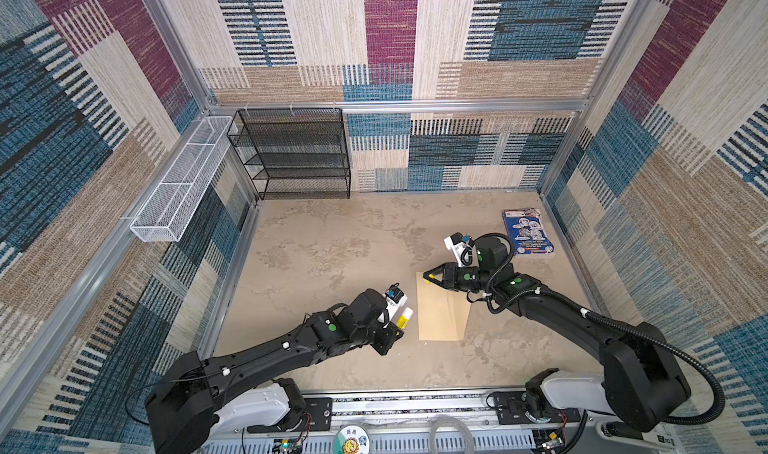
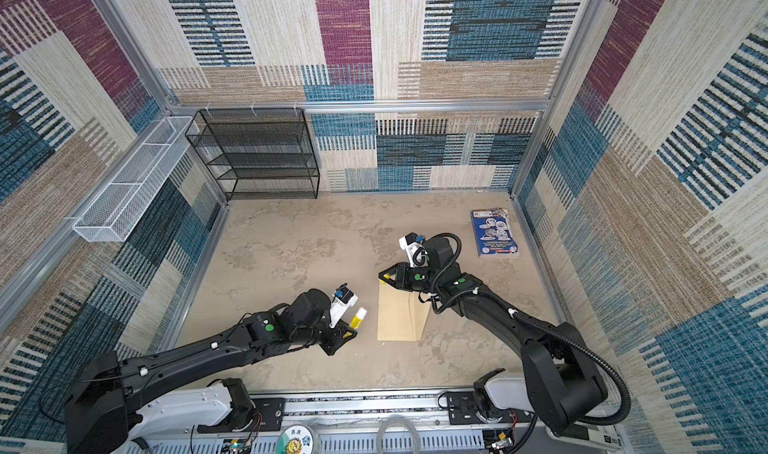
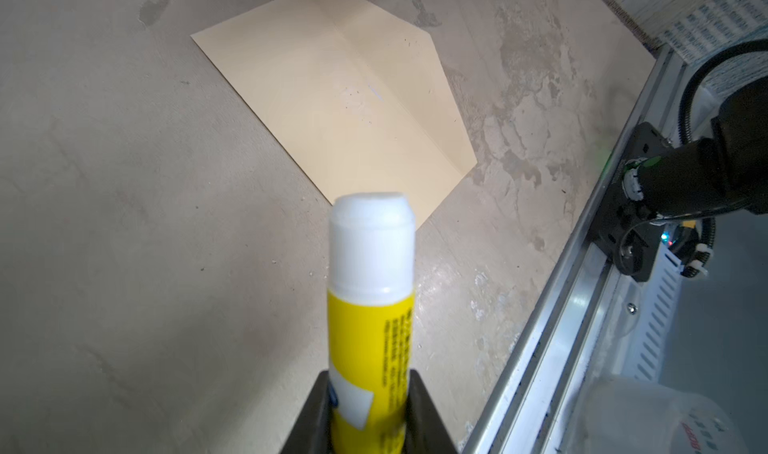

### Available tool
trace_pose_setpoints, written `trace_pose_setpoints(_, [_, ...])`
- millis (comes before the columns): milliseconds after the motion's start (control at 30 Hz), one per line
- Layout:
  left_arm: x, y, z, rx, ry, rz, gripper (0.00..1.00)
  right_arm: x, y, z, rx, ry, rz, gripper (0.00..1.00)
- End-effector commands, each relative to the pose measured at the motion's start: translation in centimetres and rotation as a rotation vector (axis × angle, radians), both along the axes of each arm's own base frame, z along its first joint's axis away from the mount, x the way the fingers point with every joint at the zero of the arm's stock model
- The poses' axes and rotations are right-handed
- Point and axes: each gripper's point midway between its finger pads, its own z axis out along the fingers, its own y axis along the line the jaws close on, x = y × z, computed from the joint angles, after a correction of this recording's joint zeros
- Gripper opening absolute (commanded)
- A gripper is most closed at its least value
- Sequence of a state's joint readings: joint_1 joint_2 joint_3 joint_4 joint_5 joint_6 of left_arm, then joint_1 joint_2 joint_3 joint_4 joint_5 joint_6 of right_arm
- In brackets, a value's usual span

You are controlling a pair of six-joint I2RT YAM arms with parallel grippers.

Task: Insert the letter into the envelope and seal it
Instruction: 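Pull the cap off the glue stick with the right gripper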

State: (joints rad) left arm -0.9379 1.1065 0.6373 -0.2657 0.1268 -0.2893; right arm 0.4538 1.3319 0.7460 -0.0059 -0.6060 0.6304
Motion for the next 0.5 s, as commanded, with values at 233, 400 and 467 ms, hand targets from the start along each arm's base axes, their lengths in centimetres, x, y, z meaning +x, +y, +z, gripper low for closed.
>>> trace_pose_setpoints(233, [5.0, 8.0, 5.0, -0.303, 0.114, 0.732, 0.0, -1.0, 6.6, -4.7, -0.289, -0.273, -0.12, 0.1])
trace_pose_setpoints(400, [5.5, 9.2, 6.7, -0.511, 0.237, 0.834, 0.0, -3.5, 8.6, -6.7, -0.318, -0.381, -0.098, 0.25])
trace_pose_setpoints(467, [5.3, 8.6, 6.9, -0.539, 0.275, 0.827, 0.0, -4.0, 8.9, -7.6, -0.333, -0.389, -0.082, 0.29])
